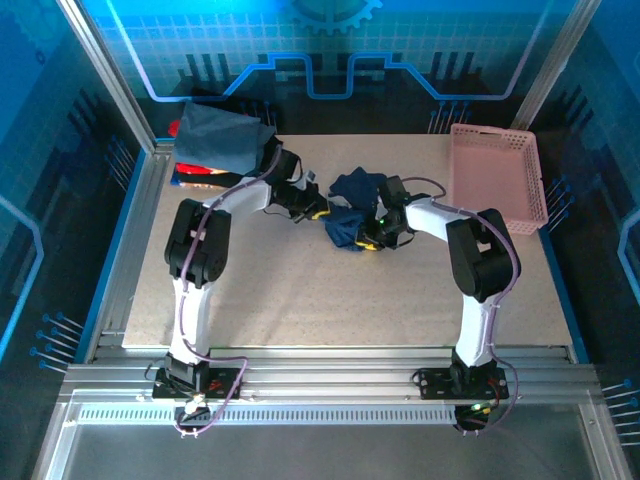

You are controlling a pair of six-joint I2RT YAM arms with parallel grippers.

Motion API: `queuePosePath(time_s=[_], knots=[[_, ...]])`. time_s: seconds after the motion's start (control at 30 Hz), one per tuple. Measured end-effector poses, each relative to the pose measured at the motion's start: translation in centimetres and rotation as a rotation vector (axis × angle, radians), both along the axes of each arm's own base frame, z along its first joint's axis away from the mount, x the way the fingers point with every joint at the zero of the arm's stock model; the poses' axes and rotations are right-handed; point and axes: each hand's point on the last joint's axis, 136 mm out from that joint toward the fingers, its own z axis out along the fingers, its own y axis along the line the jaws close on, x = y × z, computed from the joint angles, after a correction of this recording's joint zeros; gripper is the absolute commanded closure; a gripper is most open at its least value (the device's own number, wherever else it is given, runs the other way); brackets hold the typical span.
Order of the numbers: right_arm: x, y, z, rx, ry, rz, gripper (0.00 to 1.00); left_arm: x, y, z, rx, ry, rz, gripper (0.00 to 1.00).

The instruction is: Fold and stack the t-shirts

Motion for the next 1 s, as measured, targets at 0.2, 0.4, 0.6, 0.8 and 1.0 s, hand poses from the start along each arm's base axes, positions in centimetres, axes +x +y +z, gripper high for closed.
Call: queuePosePath(time_s=[0.2,0.4,0.6,0.8,1.0], knots=[[0.9,-1.7,1.6,-0.043,-0.037,-0.030,1.00,1.0,1.6,3.4,-0.048,-0.047,0.045,1.00],[3.3,-6.0,8.3,-0.076,-0.188,-0.127,1.00,1.9,4.8,9.8,-0.109,-0.151,0.101,1.00],[5.4,-9.6,16.4,-0.096,-0.371,-0.198,1.00,2.6,7.1,15.1,-0.159,-0.248,0.138,1.00],[7.7,-11.9,23.1,-0.103,-0.497,-0.221,1.00,4.2,9.6,20.5,-0.194,-0.354,0.187,1.00],[9.4,-11.2,31.7,-0.049,-0.700,-0.169,1.00,5.0,10.7,27.9,-0.231,-0.519,0.203,1.00]])
